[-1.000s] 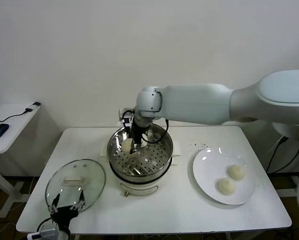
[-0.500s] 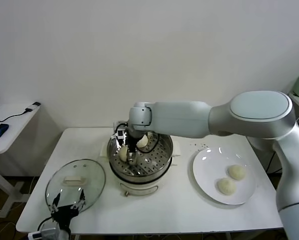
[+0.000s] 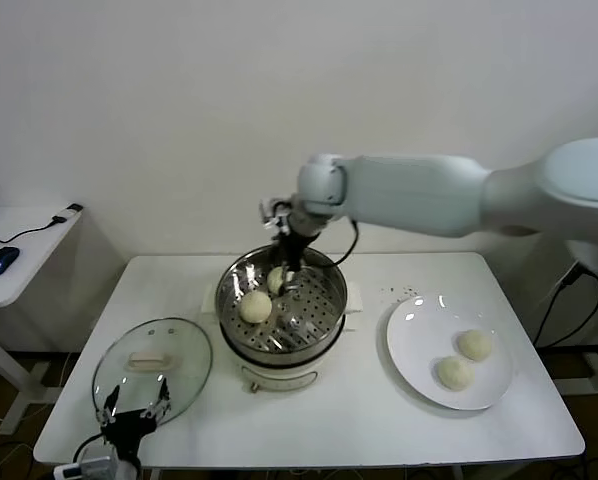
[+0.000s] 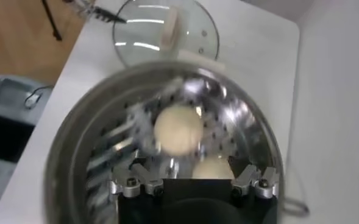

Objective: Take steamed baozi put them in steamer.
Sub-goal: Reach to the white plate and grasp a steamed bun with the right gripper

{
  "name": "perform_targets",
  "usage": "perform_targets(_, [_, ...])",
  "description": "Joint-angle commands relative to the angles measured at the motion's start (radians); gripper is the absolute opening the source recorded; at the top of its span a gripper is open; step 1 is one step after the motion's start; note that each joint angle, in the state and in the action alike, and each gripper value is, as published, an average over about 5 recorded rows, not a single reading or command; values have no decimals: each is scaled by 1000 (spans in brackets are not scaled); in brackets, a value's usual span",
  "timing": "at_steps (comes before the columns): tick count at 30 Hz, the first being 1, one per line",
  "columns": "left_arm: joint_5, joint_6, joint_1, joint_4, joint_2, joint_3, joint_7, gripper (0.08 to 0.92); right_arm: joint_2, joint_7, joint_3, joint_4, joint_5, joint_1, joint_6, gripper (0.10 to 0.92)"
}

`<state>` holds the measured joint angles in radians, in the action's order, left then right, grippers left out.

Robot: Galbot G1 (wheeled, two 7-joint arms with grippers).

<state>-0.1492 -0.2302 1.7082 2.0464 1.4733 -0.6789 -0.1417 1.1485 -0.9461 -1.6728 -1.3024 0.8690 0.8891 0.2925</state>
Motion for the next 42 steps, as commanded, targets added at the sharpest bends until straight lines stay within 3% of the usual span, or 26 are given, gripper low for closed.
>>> perform_targets(1, [0,1,1,0,1,0,0,823,-413,-143,-234,-209,-126,240,-121,823])
perform_targets(8, [9,-5,-3,7,9,-2,2,823,-672,-97,-267,-289,-328,85,-126,823])
perform_targets(14, [21,-7,10,14,18,0,3,823,-767,-56,-28,-267,-492,-250,-72,823])
perform_targets(21, [22,-15,17,24,24,2,6,823,-738,-18,200,-164,-583,-511,-33,823])
perform_targets(42, [13,-15,2,0,11,1,6,823,-577,56,343,-52,-617,-681,40,823])
